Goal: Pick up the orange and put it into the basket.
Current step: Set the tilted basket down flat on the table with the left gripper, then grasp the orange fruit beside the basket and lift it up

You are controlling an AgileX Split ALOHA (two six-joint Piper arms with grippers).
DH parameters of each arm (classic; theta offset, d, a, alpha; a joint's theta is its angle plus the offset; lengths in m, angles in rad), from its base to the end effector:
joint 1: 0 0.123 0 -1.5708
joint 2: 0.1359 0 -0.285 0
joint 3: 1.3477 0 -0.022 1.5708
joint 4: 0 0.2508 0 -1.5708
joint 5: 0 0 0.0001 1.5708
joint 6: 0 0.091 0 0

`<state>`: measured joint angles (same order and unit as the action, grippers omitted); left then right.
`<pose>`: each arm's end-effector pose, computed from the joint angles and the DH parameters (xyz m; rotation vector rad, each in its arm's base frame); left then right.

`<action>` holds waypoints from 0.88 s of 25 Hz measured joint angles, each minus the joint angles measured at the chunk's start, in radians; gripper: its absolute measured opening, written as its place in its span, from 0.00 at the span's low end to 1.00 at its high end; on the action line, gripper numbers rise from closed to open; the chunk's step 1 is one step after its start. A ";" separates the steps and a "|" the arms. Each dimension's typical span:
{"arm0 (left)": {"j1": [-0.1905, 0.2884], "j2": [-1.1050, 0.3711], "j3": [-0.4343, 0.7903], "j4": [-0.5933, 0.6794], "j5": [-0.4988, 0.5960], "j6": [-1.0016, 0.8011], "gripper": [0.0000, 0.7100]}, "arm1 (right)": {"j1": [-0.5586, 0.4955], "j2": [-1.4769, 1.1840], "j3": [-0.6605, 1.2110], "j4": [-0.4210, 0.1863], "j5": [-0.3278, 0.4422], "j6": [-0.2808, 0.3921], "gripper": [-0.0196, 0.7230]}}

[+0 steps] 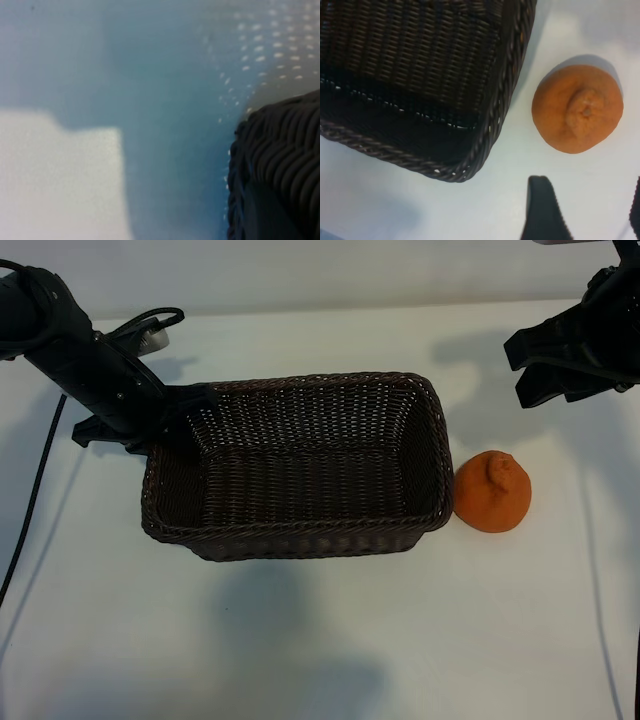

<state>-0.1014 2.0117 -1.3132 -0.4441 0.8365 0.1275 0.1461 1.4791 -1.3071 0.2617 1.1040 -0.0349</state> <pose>0.3833 -0.0682 0.1510 -0.0761 2.9713 -0.5183 0.2922 0.0643 0.3267 -0.1485 2.7471 0.3836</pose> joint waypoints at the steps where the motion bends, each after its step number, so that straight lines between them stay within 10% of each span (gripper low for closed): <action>1: 0.000 0.000 0.000 0.000 -0.002 0.000 0.23 | 0.000 0.000 0.000 0.000 0.000 0.000 0.59; 9: 0.000 0.000 0.000 -0.001 -0.013 0.004 0.25 | 0.000 0.000 0.000 0.000 0.000 0.000 0.59; 22: 0.000 0.000 0.000 -0.024 -0.013 0.001 0.69 | 0.000 0.000 0.000 0.000 0.000 0.000 0.59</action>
<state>-0.1014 2.0117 -1.3135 -0.4680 0.8232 0.1281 0.1461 1.4791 -1.3071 0.2617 1.1040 -0.0349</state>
